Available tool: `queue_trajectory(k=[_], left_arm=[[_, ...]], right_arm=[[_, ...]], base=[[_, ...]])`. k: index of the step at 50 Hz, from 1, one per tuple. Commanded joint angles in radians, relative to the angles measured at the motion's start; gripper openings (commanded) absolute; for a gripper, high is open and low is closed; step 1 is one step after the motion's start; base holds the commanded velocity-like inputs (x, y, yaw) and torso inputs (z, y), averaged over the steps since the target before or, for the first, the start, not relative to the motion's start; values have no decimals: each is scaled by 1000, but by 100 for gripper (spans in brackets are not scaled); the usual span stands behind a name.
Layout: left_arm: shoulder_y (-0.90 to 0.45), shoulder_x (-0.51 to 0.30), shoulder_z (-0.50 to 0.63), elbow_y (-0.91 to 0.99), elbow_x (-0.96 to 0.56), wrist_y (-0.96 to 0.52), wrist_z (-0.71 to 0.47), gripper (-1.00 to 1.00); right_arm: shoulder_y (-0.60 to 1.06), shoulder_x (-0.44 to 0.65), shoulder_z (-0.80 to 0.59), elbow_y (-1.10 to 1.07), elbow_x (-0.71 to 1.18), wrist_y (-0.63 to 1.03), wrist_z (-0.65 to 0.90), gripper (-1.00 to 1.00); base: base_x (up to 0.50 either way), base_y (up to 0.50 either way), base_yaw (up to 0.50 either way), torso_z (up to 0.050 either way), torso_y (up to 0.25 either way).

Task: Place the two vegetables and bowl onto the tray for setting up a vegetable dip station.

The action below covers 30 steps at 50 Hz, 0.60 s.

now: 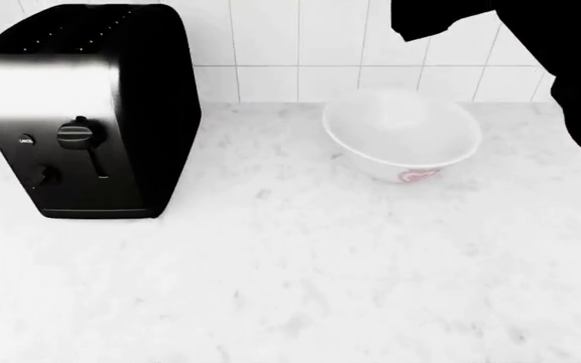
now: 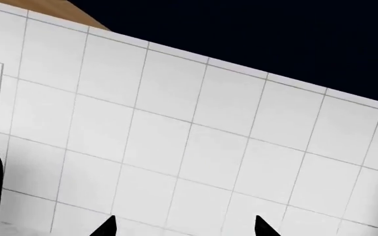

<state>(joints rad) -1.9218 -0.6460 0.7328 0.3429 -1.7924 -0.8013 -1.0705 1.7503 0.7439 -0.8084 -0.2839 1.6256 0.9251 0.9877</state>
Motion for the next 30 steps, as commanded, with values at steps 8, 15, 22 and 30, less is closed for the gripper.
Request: queue_trajectory(k=[8, 15, 22, 30], left_arm=[[-2, -2, -2, 0, -2, 0, -1, 100], [-9, -6, -6, -1, -5, 0, -3, 100], [-13, -6, -9, 2, -6, 0, -4, 100], [-15, -5, -9, 0, -6, -1, -2, 100]], right_arm=[[4, -2, -31, 52, 61, 50, 76, 100], [-30, 16, -30, 85, 80, 37, 86, 100], [-43, 25, -44, 87, 65, 47, 72, 100], [-70, 35, -55, 136, 88, 49, 90, 100]], base=[[0, 0, 0, 0, 0], [0, 0, 0, 0, 0], [0, 0, 0, 0, 0], [0, 0, 0, 0, 0]])
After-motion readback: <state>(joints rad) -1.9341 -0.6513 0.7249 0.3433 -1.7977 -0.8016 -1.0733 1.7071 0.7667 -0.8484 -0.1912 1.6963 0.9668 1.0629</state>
